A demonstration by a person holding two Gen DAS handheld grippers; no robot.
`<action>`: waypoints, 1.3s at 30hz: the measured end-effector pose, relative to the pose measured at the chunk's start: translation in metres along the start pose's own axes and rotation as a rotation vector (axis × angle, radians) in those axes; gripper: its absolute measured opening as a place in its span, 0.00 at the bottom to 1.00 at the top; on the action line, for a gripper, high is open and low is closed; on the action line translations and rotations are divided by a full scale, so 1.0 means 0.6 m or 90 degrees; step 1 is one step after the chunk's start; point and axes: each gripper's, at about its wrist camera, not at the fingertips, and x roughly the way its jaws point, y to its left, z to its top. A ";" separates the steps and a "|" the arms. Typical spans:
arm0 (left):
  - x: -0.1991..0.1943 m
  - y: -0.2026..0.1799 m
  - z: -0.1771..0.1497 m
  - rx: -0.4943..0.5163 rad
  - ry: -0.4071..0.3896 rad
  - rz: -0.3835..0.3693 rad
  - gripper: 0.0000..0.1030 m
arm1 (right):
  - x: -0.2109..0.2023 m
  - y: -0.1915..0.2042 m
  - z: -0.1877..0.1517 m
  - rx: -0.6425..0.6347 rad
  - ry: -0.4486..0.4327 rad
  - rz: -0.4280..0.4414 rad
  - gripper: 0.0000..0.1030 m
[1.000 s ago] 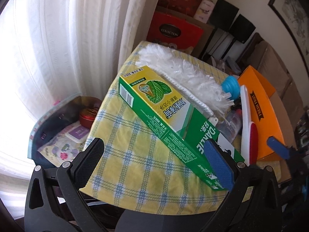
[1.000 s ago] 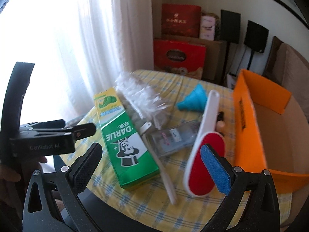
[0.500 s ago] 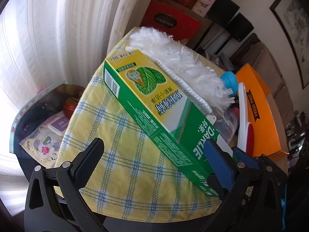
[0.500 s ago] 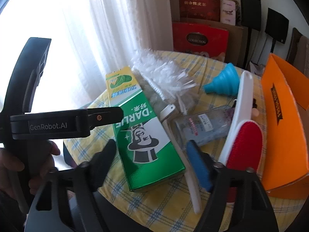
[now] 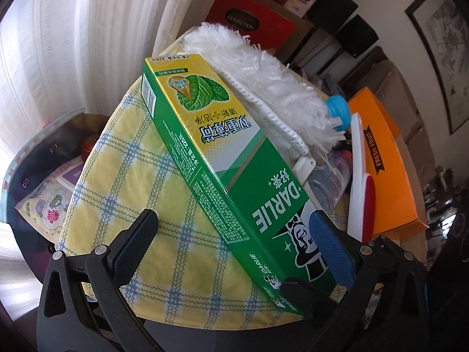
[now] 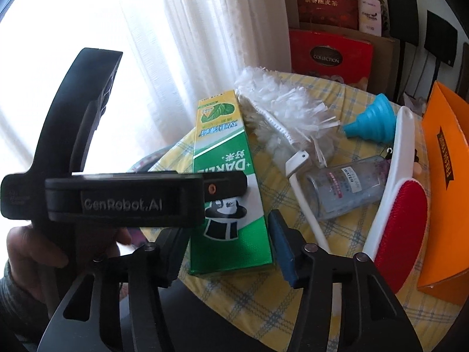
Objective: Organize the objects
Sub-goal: 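Grasp the green DARLIE toothpaste box with the right tool and lift, then carry the toothpaste box into the cardboard box and open the right tool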
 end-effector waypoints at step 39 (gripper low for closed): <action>-0.095 -0.256 0.031 0.183 -0.061 -0.083 0.87 | -0.193 -0.053 0.041 0.079 -0.093 -0.046 0.57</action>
